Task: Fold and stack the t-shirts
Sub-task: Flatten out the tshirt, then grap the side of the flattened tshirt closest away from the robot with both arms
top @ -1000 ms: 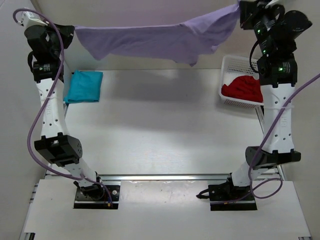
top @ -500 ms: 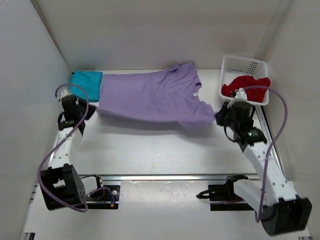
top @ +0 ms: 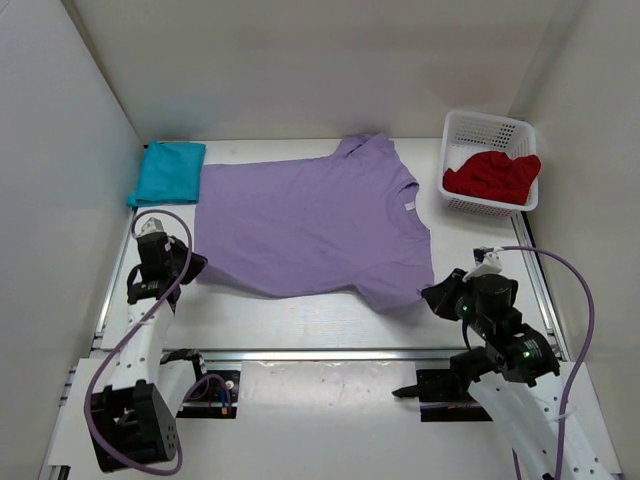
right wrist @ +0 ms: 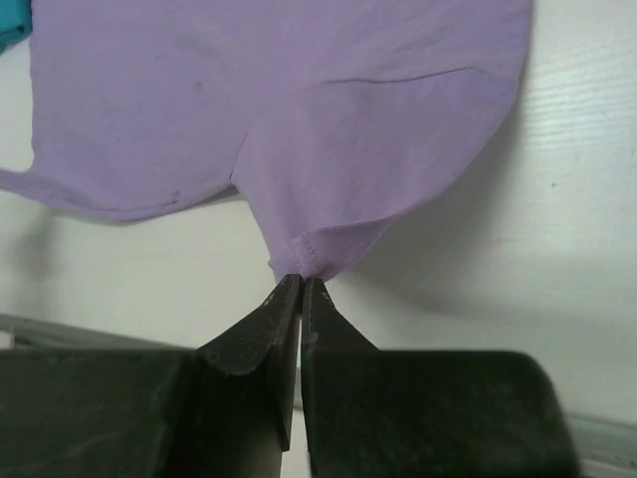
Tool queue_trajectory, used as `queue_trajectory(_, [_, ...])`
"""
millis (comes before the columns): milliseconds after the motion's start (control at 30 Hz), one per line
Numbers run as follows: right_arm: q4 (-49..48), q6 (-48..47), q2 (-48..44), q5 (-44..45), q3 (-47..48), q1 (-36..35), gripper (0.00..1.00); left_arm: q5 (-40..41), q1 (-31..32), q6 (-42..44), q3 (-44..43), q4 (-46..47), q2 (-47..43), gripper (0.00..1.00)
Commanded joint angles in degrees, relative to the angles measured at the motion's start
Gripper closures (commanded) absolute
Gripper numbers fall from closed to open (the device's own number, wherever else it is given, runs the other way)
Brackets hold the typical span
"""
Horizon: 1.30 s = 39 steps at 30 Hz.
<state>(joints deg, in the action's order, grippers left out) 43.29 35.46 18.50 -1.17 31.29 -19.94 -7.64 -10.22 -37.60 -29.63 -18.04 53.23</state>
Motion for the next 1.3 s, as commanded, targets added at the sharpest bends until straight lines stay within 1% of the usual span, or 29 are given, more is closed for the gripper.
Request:
queue_trajectory(0, [5.57, 5.14, -0.57, 2.73, 3.51, -2.64, 1.00, 1.93, 1.52, 3.59, -0.43, -3.57, -2.78, 1.00])
queue_trajectory(67, [6.45, 5.06, 0.04, 3.80, 5.44, -3.69, 1.00, 1.40, 0.64, 4.81, -0.61, -3.84, -2.87, 1.00])
queue_trajectory(133, [7.42, 4.10, 0.91, 4.77, 5.45, -3.79, 1.00, 3.41, 1.25, 4.91, -0.52, -3.49, -2.87, 1.00])
queue_trajectory(200, [5.33, 1.81, 3.45, 5.29, 3.61, -3.35, 1.00, 2.11, 0.12, 3.25, 0.88, -0.79, -0.86, 1.00])
queue_trajectory(233, [4.36, 0.85, 6.25, 5.21, 3.17, -3.61, 1.00, -0.25, -0.85, 2.46, 1.67, 0.45, 0.72, 1.00])
queue_trajectory(267, [0.61, -0.64, 7.94, 4.17, 2.64, -3.00, 1.00, -1.05, -1.55, 0.53, 1.94, 2.03, 1.60, 1.00])
queue_trajectory(300, [-3.00, -2.49, 11.61, 3.29, 3.25, -2.47, 1.00, -3.24, -2.78, -1.40, 2.55, 4.05, 3.18, 1.00])
queue_trajectory(333, [-7.38, -3.55, 15.30, 2.15, 3.08, -1.34, 1.00, -4.48, -3.14, -3.07, 2.64, 5.63, 4.24, 1.00])
queue_trajectory(367, [-9.60, -5.39, 18.99, 1.61, 2.64, -0.19, 0.99, -5.19, -2.88, -3.87, 2.47, 6.61, 5.55, 1.00])
queue_trajectory(433, [-16.97, -8.64, 24.70, -2.85, 4.04, 6.11, 1.00, -4.58, -3.14, -5.89, 1.33, 8.45, 6.79, 1.00])
queue_trajectory(467, [-18.66, -10.57, 28.66, -4.53, 4.65, 7.97, 1.00, -4.32, -3.32, -6.68, 0.80, 8.98, 7.41, 1.00])
queue_trajectory(500, [-20.42, -11.98, 30.87, -7.76, 6.57, 12.17, 1.00, -2.92, -3.58, -7.74, 0.54, 9.69, 8.28, 1.00])
queue_trajectory(533, [-22.61, -12.26, 33.94, -9.45, 8.33, 14.21, 1.00, -3.08, -3.93, -8.09, -0.07, 9.87, 8.81, 1.00])
queue_trajectory(600, [-24.04, -13.22, 39.56, -6.76, 10.97, 14.24, 1.00, -2.64, -4.63, -9.33, -0.52, 10.92, 9.96, 1.00])
queue_trajectory(633, [-25.08, -14.01, 40.64, -5.52, 12.99, 13.97, 1.00, -1.86, -4.72, -9.76, -0.61, 11.62, 10.40, 1.00])
queue_trajectory(700, [-26.67, -14.45, 46.33, -6.38, 15.89, 15.19, 1.00, -1.15, -5.16, -10.47, -0.87, 12.24, 11.97, 1.00])
queue_trajectory(733, [-27.37, -14.54, 47.58, -7.52, 17.74, 16.07, 1.00, -1.32, -5.51, -10.73, -0.87, 12.94, 12.07, 1.00])
queue_trajectory(767, [-29.12, -14.63, 49.59, -6.40, 17.93, 16.08, 1.00, -1.41, -5.86, -11.08, -1.22, 13.47, 13.11, 1.00])
queue_trajectory(900, [-33.61, -15.42, 57.07, -7.62, 22.49, 16.78, 1.00, -2.73, -7.36, -12.49, -0.61, 15.58, 16.37, 1.00])
queue_trajectory(1000, [-35.11, -15.95, 62.25, -7.27, 27.67, 16.08, 1.00, -1.86, -7.45, -12.93, -1.13, 16.37, 17.60, 1.00])
queue_trajectory(1100, [-35.03, -17.44, 68.76, -7.97, 35.39, 15.64, 0.99, -1.68, -7.36, -13.28, -2.10, 17.33, 18.92, 1.00])
queue_trajectory(1133, [-35.46, -17.79, 71.38, -7.19, 36.55, 14.68, 1.00, -1.07, -7.10, -13.37, -2.54, 17.17, 19.36, 1.00])
queue_trajectory(1200, [-35.47, -18.41, 74.92, -8.23, 40.67, 14.85, 1.00, -0.36, -6.92, -13.28, -3.42, 17.34, 20.77, 1.00])
queue_trajectory(1267, [-35.03, -19.38, 79.65, -7.45, 43.40, 14.67, 1.00, 0.07, -6.66, -13.37, -3.86, 17.34, 21.82, 1.00])
